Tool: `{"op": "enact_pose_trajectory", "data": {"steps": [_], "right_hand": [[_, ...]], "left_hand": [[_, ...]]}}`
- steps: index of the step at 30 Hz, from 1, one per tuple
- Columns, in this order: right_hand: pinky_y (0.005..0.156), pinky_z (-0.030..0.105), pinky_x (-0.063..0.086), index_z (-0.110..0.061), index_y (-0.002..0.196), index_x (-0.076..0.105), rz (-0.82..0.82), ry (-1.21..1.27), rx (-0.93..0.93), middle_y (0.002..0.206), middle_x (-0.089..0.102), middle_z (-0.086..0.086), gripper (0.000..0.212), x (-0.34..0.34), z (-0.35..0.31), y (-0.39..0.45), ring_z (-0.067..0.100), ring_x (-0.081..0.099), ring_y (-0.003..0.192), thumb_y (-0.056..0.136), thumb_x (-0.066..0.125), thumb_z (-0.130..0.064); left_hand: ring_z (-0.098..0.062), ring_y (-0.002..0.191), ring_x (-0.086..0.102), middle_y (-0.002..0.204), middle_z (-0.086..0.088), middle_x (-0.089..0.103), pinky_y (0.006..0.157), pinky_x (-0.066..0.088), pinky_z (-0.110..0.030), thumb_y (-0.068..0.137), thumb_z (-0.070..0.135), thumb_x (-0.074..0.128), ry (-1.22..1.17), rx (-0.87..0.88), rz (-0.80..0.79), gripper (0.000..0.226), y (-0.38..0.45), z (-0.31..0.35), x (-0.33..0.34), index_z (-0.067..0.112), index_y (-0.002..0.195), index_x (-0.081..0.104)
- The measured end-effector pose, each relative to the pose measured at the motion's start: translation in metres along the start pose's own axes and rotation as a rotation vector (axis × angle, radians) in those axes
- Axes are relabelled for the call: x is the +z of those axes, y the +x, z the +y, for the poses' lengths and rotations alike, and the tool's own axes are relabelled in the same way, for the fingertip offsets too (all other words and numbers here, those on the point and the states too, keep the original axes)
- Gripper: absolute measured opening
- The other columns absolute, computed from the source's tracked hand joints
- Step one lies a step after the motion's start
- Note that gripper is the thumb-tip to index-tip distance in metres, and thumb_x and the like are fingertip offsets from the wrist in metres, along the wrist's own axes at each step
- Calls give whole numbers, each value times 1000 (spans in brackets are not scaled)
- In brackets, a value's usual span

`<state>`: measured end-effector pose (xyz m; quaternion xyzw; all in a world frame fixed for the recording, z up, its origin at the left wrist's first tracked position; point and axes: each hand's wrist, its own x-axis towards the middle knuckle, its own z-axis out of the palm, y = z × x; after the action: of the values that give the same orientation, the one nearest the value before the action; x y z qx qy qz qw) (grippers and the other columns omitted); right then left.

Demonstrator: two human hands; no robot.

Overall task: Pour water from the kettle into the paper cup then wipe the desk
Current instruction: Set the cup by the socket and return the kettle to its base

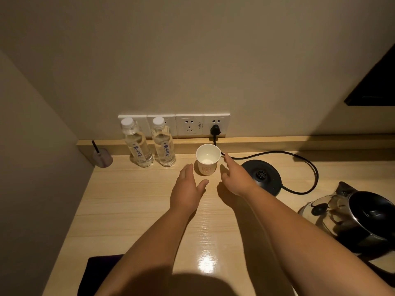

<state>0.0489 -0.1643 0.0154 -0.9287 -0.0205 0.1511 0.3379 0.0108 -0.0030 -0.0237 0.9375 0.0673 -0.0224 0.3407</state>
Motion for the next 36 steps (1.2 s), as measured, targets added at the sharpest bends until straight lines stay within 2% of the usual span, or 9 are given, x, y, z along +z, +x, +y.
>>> {"op": "enact_pose_trajectory", "data": {"steps": [3,7,10,14,20,26,29,32,36], "right_hand": [[100,34,41,-19,153,11,39,-135,-35,152,37,7,66,-2,4,-24,26,46,129,97,45,-13],[106,37,37,-18,151,19,54,-241,-73,151,38,5,62,1,20,-60,24,38,135,96,47,-16],[110,36,30,-19,150,25,64,-275,-96,153,35,3,58,1,37,-93,21,28,142,96,47,-17],[113,32,22,-20,150,25,90,-328,-135,156,29,0,56,-8,55,-132,18,20,145,98,45,-20],[118,39,17,-18,148,31,118,-499,-259,158,25,4,53,-39,74,-181,22,15,146,97,44,-26],[113,39,5,-14,133,54,392,-654,-289,147,44,9,43,-119,101,-235,29,27,142,91,56,-24],[116,43,9,-14,133,52,488,-629,-158,144,47,8,45,-151,134,-262,28,28,141,91,56,-29],[116,41,17,-14,142,39,452,-553,-29,146,43,7,59,-164,159,-277,25,30,139,90,57,-38],[97,34,42,-21,146,29,422,-207,131,138,50,0,71,-160,175,-281,19,50,122,87,60,-47]], "left_hand": [[-22,145,12,160,-4,10,116,15,-36,97,52,36,220,56,13,67,-33,2,4,16,150,18],[-24,147,-4,161,-7,2,117,-6,-38,95,57,11,426,148,-102,71,-85,0,22,14,152,11],[-25,146,-12,161,-8,-5,117,-7,-44,89,61,-2,527,195,-211,79,-119,3,43,14,152,4],[-25,144,-20,159,-6,-14,116,-10,-47,90,63,0,580,198,-282,78,-144,10,73,15,152,-3],[-22,143,-23,158,-5,-18,115,-12,-45,91,64,-1,630,193,-232,77,-153,6,88,16,151,-8],[-23,145,-13,160,-7,-8,117,-6,-45,91,63,2,625,231,-192,80,-154,4,90,11,152,1],[-23,145,-13,159,-7,-8,117,-5,-44,89,63,-3,646,233,-193,83,-155,7,91,10,152,0],[-24,146,-12,159,-7,-8,117,-4,-45,89,63,-2,641,229,-191,82,-155,7,91,10,151,0],[-23,146,-13,159,-6,-9,117,-3,-45,91,63,1,639,229,-191,81,-155,8,92,9,151,0]]}}
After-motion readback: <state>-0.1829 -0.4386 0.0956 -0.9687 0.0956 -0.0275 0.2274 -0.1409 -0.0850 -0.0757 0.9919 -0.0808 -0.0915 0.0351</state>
